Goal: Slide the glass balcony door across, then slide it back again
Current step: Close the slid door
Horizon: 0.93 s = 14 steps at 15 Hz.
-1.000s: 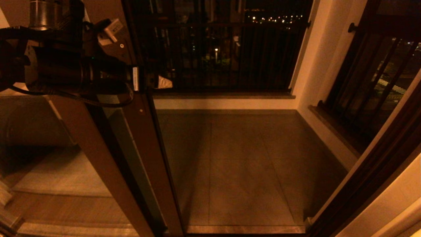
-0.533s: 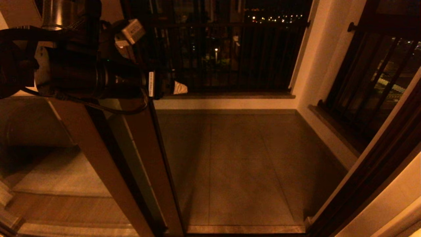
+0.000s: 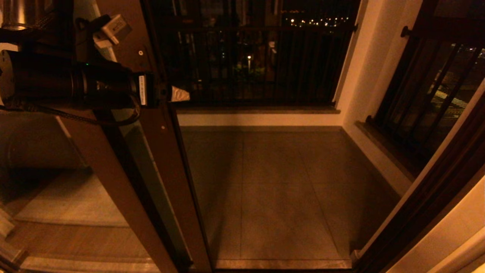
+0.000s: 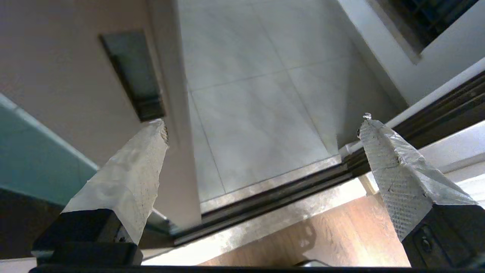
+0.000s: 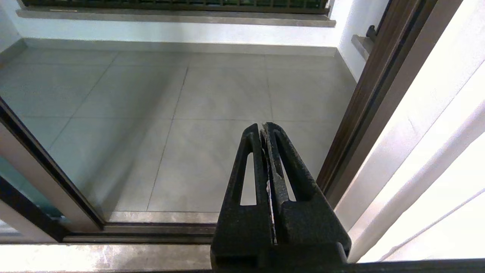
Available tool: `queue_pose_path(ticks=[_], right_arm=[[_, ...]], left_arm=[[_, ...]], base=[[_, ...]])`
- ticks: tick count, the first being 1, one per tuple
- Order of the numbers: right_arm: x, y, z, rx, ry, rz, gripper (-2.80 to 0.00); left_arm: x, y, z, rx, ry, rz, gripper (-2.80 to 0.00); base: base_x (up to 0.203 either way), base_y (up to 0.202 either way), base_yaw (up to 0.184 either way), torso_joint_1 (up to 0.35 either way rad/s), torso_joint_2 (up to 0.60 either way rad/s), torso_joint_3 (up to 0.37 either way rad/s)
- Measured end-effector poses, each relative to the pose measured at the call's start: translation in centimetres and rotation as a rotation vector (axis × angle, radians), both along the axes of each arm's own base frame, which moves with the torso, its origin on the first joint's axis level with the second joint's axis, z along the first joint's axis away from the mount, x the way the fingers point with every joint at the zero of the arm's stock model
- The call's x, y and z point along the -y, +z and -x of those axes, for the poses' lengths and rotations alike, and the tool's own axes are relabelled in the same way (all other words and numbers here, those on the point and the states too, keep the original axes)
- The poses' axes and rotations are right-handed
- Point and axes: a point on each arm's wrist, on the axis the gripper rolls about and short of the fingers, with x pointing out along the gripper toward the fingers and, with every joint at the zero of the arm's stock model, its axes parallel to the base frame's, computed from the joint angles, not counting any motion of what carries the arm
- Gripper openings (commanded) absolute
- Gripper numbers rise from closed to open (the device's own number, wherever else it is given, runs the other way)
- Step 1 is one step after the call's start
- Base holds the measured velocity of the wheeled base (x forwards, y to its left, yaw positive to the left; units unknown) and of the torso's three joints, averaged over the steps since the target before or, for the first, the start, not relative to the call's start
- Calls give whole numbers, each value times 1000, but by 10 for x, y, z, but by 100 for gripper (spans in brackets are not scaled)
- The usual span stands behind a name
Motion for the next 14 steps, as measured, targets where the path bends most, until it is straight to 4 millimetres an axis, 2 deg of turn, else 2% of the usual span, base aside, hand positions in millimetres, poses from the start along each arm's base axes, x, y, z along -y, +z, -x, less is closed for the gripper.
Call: queue_pose_path(ticks=[4, 14], right_arm=[[0, 0, 0, 0, 0, -1, -280], [0, 0, 0, 0, 0, 0, -280]], left_arm=[[-6, -4, -4, -14, 22, -4, 0], [2, -3, -22, -7, 15, 2, 0]], base=[[0, 0, 0, 0, 0, 0], [0, 0, 0, 0, 0, 0]])
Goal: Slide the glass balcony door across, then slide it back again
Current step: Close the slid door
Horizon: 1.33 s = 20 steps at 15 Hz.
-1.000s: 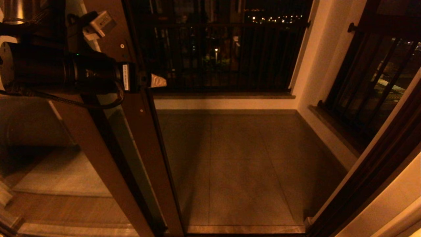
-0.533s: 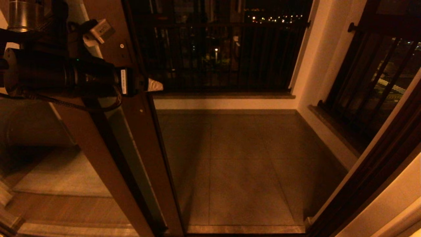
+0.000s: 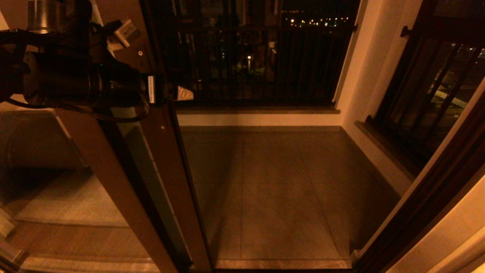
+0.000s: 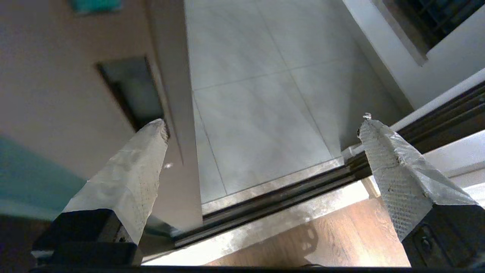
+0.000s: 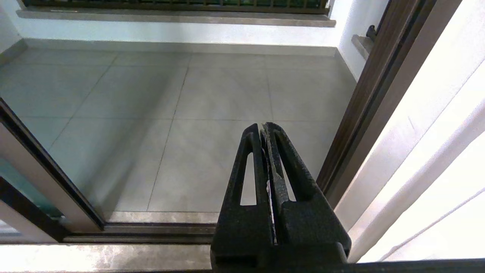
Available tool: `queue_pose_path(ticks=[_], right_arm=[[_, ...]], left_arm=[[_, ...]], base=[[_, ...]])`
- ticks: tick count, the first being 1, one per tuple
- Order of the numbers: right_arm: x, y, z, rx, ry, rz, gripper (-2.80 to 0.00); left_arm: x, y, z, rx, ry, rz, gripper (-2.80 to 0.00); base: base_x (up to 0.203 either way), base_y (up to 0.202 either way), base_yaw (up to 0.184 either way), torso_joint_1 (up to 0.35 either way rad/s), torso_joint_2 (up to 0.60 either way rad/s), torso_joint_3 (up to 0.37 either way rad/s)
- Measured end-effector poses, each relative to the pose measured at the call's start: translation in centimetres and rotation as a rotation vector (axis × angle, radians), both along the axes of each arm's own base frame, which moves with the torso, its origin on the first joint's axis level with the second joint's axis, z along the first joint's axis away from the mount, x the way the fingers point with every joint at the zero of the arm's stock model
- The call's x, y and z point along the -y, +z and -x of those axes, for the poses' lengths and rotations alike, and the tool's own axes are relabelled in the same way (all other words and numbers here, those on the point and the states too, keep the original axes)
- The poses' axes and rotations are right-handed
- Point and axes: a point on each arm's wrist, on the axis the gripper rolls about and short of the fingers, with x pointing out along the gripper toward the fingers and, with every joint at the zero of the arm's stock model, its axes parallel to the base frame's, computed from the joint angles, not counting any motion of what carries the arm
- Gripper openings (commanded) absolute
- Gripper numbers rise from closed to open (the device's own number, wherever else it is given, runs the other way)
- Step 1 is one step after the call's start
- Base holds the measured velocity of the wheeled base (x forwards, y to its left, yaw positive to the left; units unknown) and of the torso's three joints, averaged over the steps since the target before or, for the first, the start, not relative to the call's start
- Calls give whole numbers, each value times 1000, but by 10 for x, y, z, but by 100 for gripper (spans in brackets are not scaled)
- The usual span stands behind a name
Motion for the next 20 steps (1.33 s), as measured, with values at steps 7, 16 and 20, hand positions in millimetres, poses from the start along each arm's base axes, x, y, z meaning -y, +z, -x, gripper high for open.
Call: queue_pose_path(ticks=[7, 16, 20], right_arm=[[0, 0, 0, 0, 0, 1, -280], [0, 0, 0, 0, 0, 0, -280], [0, 0, 0, 0, 0, 0, -280]], left_arm=[[5, -1, -16, 61, 6, 16, 0], [20, -2, -12, 72, -45, 21, 0], [32, -4, -7, 69, -85, 21, 0]], base=[[0, 0, 0, 0, 0, 0], [0, 0, 0, 0, 0, 0], [0, 0, 0, 0, 0, 0]])
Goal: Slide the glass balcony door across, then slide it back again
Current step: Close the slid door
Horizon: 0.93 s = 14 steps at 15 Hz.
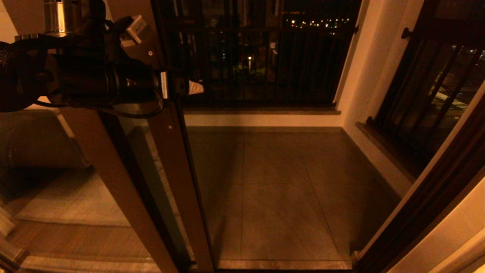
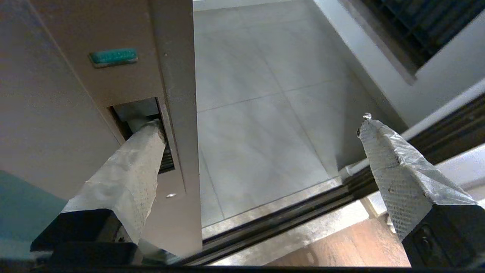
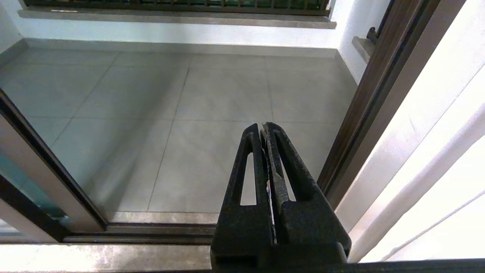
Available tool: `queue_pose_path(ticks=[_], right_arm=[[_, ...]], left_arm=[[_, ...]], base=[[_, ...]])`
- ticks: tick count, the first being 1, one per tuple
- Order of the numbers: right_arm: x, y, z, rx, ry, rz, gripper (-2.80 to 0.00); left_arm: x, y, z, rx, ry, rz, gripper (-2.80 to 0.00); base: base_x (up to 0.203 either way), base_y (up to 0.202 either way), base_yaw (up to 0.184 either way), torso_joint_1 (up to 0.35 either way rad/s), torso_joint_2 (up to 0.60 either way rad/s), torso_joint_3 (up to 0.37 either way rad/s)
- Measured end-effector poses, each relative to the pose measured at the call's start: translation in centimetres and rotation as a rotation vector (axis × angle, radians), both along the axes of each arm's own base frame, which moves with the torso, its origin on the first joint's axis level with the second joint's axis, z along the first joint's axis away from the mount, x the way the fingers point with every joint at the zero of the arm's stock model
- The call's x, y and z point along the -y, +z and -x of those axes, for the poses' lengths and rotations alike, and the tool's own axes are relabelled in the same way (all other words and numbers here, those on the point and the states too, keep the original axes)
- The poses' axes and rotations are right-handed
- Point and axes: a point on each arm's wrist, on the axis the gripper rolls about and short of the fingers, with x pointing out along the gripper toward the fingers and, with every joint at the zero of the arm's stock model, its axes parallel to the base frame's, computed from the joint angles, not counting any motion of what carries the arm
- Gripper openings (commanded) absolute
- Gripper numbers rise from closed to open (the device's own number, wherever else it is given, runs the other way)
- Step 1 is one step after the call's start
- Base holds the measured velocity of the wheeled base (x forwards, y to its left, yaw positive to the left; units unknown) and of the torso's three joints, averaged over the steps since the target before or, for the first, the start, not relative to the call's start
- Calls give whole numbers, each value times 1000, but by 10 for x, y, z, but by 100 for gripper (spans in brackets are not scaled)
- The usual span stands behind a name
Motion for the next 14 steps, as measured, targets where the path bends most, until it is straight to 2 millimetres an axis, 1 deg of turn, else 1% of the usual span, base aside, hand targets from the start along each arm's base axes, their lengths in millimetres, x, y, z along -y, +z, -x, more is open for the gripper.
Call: queue_pose_path(ticks=[7, 14], right_arm=[[0, 0, 0, 0, 0, 0, -280], [0, 0, 0, 0, 0, 0, -280]], left_arm=[[8, -3, 1, -16, -44, 0, 0], [29, -3, -8, -9, -78, -2, 0]], base=[[0, 0, 0, 0, 0, 0], [0, 0, 0, 0, 0, 0]])
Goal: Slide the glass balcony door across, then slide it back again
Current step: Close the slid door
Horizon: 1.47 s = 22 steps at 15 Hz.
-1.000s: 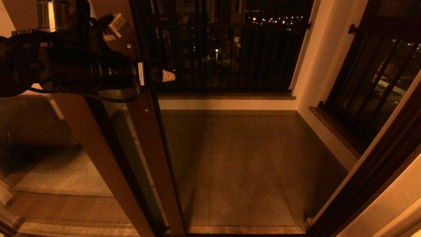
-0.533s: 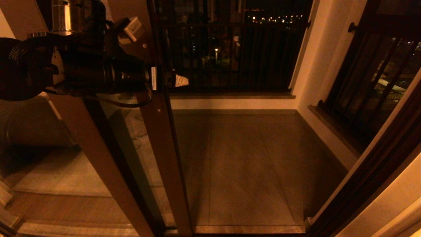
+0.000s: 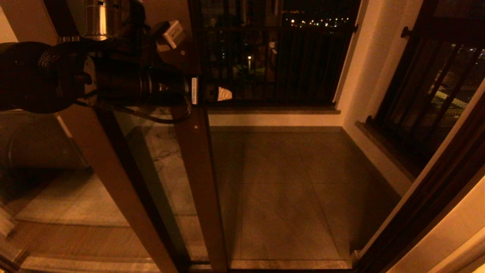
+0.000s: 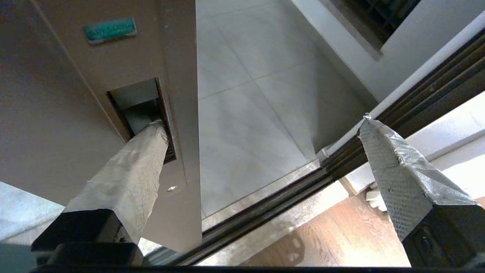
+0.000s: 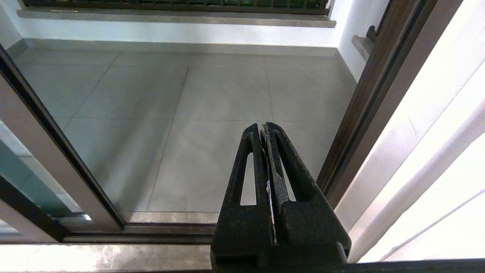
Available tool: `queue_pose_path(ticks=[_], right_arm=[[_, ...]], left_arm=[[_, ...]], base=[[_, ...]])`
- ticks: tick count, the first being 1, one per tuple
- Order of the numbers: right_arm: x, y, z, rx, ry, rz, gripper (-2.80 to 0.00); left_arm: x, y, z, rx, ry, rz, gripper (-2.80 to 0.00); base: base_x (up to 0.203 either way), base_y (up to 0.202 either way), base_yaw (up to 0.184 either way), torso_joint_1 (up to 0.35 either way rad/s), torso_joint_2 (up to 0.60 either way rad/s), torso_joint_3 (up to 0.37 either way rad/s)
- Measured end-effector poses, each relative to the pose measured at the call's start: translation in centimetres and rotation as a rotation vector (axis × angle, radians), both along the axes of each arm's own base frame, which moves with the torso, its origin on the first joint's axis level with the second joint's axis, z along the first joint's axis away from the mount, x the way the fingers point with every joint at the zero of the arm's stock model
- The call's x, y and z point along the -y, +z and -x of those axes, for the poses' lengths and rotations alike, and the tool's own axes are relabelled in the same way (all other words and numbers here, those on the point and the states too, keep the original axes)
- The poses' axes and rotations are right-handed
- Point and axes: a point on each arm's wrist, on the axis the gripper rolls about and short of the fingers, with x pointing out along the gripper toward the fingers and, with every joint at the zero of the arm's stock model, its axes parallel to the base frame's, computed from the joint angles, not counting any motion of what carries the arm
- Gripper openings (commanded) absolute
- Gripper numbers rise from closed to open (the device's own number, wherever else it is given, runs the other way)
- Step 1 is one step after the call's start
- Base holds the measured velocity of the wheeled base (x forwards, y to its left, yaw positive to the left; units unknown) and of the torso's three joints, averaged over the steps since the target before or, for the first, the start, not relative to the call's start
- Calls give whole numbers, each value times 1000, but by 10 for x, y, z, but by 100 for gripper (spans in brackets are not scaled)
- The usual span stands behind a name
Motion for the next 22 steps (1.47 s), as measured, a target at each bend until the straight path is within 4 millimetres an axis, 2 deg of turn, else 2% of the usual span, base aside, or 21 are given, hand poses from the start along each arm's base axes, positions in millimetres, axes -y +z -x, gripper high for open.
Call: queue_pose_path(ticks=[6, 22], right_arm=[[0, 0, 0, 0, 0, 0, -280], [0, 0, 0, 0, 0, 0, -280]], left_arm=[[16, -5, -11, 27, -21, 18, 0], [58, -10, -9, 65, -115, 33, 0]], base=[[0, 0, 0, 0, 0, 0], [0, 0, 0, 0, 0, 0]])
